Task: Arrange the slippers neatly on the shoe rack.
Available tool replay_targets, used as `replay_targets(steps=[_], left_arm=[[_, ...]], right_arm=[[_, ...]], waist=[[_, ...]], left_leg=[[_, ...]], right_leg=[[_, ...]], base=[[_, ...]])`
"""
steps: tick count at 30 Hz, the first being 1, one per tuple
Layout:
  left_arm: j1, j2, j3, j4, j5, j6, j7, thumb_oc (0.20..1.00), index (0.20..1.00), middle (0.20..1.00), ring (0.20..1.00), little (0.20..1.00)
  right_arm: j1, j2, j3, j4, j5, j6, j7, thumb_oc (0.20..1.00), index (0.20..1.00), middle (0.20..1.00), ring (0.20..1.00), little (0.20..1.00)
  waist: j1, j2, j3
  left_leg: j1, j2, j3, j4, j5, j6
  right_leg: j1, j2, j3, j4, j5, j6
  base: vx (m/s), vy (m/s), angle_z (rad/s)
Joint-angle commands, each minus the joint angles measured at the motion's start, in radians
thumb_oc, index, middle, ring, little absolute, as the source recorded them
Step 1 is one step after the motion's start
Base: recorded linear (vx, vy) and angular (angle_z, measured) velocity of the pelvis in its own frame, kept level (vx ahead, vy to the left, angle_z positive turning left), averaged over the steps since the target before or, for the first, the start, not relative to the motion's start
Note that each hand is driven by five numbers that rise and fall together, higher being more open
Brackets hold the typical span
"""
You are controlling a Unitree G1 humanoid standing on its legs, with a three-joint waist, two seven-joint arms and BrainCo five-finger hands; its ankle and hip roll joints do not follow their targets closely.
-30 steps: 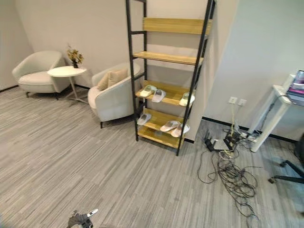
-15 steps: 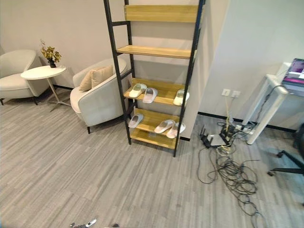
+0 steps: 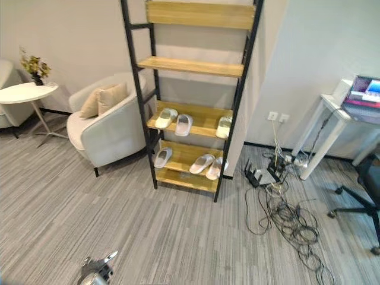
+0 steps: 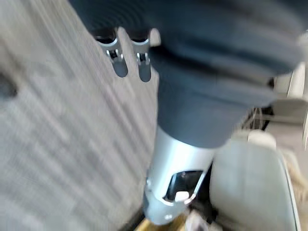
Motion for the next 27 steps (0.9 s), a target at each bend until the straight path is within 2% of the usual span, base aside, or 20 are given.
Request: replay_targets(steps=[1,3,5,6,7,9,10,12,13,14,16,17,18,19,20,21,22,24,25,27], left_arm=[[-0.013,0.001,0.034,-0.022,-0.004,-0.011,0.029,1.000,1.000,1.000,1.000,1.000],[-0.003,-0.006,0.035,-0.010,-0.006,-0.016,0.026,1.000,1.000,1.000,1.000,1.000],[0.012,-0.010,0.035,0.004,-0.009,-0.018,0.023,1.000,1.000,1.000,1.000,1.000],[0.021,-0.012,0.036,0.008,-0.009,-0.018,0.021,1.000,1.000,1.000,1.000,1.000],[0.025,-0.010,0.045,0.013,-0.012,-0.019,0.016,1.000,1.000,1.000,1.000,1.000],[0.032,-0.001,0.070,0.023,-0.021,-0.017,0.010,1.000,1.000,1.000,1.000,1.000],[0.022,0.007,0.106,0.036,-0.038,-0.017,0.010,1.000,1.000,1.000,1.000,1.000],[0.010,0.019,0.126,0.049,-0.036,-0.011,0.011,1.000,1.000,1.000,1.000,1.000],[0.009,0.020,0.126,0.050,-0.036,-0.011,0.010,1.000,1.000,1.000,1.000,1.000],[0.010,0.023,0.130,0.051,-0.032,-0.009,0.012,1.000,1.000,1.000,1.000,1.000],[0.022,0.035,0.131,0.057,-0.026,0.000,0.006,1.000,1.000,1.000,1.000,1.000],[0.025,0.044,0.139,0.055,-0.028,0.002,-0.001,1.000,1.000,1.000,1.000,1.000],[0.025,0.044,0.140,0.056,-0.028,0.002,-0.001,1.000,1.000,1.000,1.000,1.000],[0.027,0.049,0.147,0.054,-0.034,-0.002,0.000,1.000,1.000,1.000,1.000,1.000],[0.025,0.058,0.158,0.048,-0.045,-0.012,-0.004,1.000,1.000,1.000,1.000,1.000],[0.025,0.058,0.158,0.049,-0.045,-0.012,-0.004,1.000,1.000,1.000,1.000,1.000],[0.023,0.068,0.172,0.057,-0.057,-0.030,-0.002,1.000,1.000,1.000,1.000,1.000],[0.024,0.080,0.184,0.076,-0.065,-0.044,-0.011,1.000,1.000,1.000,1.000,1.000],[0.026,0.101,0.198,0.106,-0.057,-0.052,-0.015,1.000,1.000,1.000,1.000,1.000],[0.042,0.112,0.210,0.126,-0.055,-0.061,-0.023,1.000,1.000,1.000,1.000,1.000]], right_arm=[[-0.030,0.057,-0.045,0.046,0.001,-0.008,-0.003,1.000,1.000,1.000,1.000,1.000],[-0.017,0.051,-0.041,0.054,-0.003,-0.010,-0.007,1.000,1.000,1.000,1.000,1.000],[-0.011,0.048,-0.049,0.062,-0.007,-0.009,-0.010,1.000,1.000,1.000,1.000,1.000],[-0.010,0.045,-0.056,0.062,-0.006,-0.007,-0.010,1.000,1.000,1.000,1.000,1.000],[-0.016,0.041,-0.057,0.062,-0.006,-0.005,-0.005,1.000,1.000,1.000,1.000,1.000],[-0.039,0.035,-0.048,0.059,-0.016,0.000,0.002,1.000,1.000,1.000,1.000,1.000],[-0.065,0.031,-0.014,0.056,-0.036,0.003,0.006,1.000,1.000,1.000,1.000,1.000],[-0.091,0.028,0.011,0.055,-0.050,0.004,0.008,1.000,1.000,1.000,1.000,1.000],[-0.091,0.028,0.011,0.055,-0.050,0.004,0.008,1.000,1.000,1.000,1.000,1.000],[-0.096,0.027,0.013,0.051,-0.048,0.003,0.010,1.000,1.000,1.000,1.000,1.000],[-0.109,0.026,0.023,0.037,-0.049,-0.003,0.014,1.000,1.000,1.000,1.000,1.000],[-0.117,0.029,0.035,0.030,-0.054,-0.005,0.013,1.000,1.000,1.000,1.000,1.000],[-0.116,0.029,0.035,0.030,-0.054,-0.005,0.013,1.000,1.000,1.000,1.000,1.000],[-0.117,0.031,0.053,0.028,-0.063,-0.008,0.009,1.000,1.000,1.000,1.000,1.000],[-0.120,0.034,0.079,0.020,-0.072,-0.010,0.008,1.000,1.000,1.000,1.000,1.000],[-0.120,0.034,0.080,0.019,-0.072,-0.009,0.008,1.000,1.000,1.000,1.000,1.000],[-0.126,0.041,0.112,0.019,-0.080,-0.011,0.004,1.000,1.000,1.000,1.000,1.000],[-0.126,0.041,0.123,0.024,-0.085,-0.013,0.001,1.000,1.000,1.000,1.000,1.000],[-0.126,0.036,0.127,0.032,-0.088,-0.012,-0.001,1.000,1.000,1.000,1.000,1.000],[-0.123,0.036,0.120,0.036,-0.085,-0.013,0.002,1.000,1.000,1.000,1.000,1.000]], waist=[[-0.006,-0.055,0.028],[-0.014,-0.055,0.012],[-0.026,-0.046,-0.008],[-0.029,-0.043,-0.014],[-0.029,-0.043,-0.015],[-0.023,-0.050,-0.011],[-0.010,-0.074,-0.001],[0.002,-0.092,0.008],[0.003,-0.087,0.010],[0.011,-0.091,0.013],[0.028,-0.098,0.011],[0.046,-0.093,0.015],[0.045,-0.095,0.017],[0.054,-0.089,0.022],[0.076,-0.085,0.033],[0.074,-0.087,0.037],[0.099,-0.088,0.057],[0.108,-0.085,0.068],[0.121,-0.081,0.066],[0.134,-0.075,0.053]], left_leg=[[0.180,-0.077,-0.034,0.045,-0.119,0.002],[0.204,-0.080,-0.047,0.049,-0.139,-0.001],[0.216,-0.070,-0.058,0.090,-0.133,-0.024],[0.216,-0.068,-0.051,0.147,-0.132,-0.041],[0.200,-0.068,-0.039,0.234,-0.130,-0.061],[0.127,-0.075,-0.015,0.464,-0.074,-0.138],[0.031,-0.058,0.042,0.654,-0.021,-0.173],[-0.089,0.002,0.126,0.718,-0.051,-0.138],[-0.090,0.008,0.126,0.727,-0.059,-0.137],[-0.125,0.029,0.155,0.715,-0.073,-0.123],[-0.155,0.067,0.188,0.567,-0.107,-0.101],[-0.171,0.093,0.156,0.419,-0.083,-0.105],[-0.164,0.091,0.156,0.412,-0.081,-0.105],[-0.183,0.109,0.119,0.330,-0.024,-0.117],[-0.237,0.134,0.039,0.217,0.024,-0.135],[-0.232,0.132,0.038,0.215,0.023,-0.136],[-0.292,0.171,-0.057,0.155,0.057,-0.164],[-0.301,0.189,-0.091,0.136,0.066,-0.177],[-0.307,0.214,-0.113,0.126,0.085,-0.200],[-0.267,0.217,-0.121,0.095,0.084,-0.210]], right_leg=[[0.095,-0.044,-0.138,-0.417,0.302,0.066],[0.122,-0.048,-0.157,-0.411,0.287,0.031],[0.156,-0.024,-0.129,-0.394,0.277,-0.030],[0.171,-0.016,-0.127,-0.381,0.267,-0.039],[0.186,-0.014,-0.134,-0.370,0.254,-0.042],[0.216,-0.009,-0.132,-0.342,0.226,-0.048],[0.257,-0.021,-0.135,-0.335,0.200,-0.047],[0.293,-0.030,-0.157,-0.342,0.180,-0.049],[0.294,-0.024,-0.157,-0.341,0.179,-0.049],[0.315,-0.026,-0.164,-0.350,0.171,-0.048],[0.348,-0.026,-0.171,-0.363,0.143,-0.042],[0.371,-0.026,-0.166,-0.363,0.115,-0.038],[0.375,-0.028,-0.166,-0.363,0.113,-0.038],[0.393,-0.022,-0.161,-0.359,0.090,-0.036],[0.437,-0.017,-0.139,-0.360,0.051,-0.029],[0.442,-0.019,-0.142,-0.358,0.048,-0.029],[0.482,-0.020,-0.104,-0.350,0.010,-0.017],[0.501,-0.018,-0.087,-0.341,-0.009,-0.012],[0.533,-0.029,-0.068,-0.341,-0.029,0.014],[0.545,-0.037,-0.057,-0.347,-0.036,0.026]], base=[[0.23,-0.089,0.42],[0.37,-0.149,0.37],[0.39,-0.161,0.32],[0.35,-0.167,0.47],[0.35,-0.200,0.32],[0.33,-0.213,-0.01],[0.34,-0.222,0.15],[0.26,-0.151,0.11],[0.19,-0.063,0.14],[0.21,-0.035,0.16],[0.42,0.007,-0.04],[0.36,0.057,-0.46],[0.34,0.095,-0.56],[0.42,0.132,0.09],[0.42,0.132,0.19],[0.56,0.193,0.45],[0.28,0.093,0.10],[0.42,0.207,-0.29],[0.42,0.259,-0.65],[0.41,0.356,-0.69]])
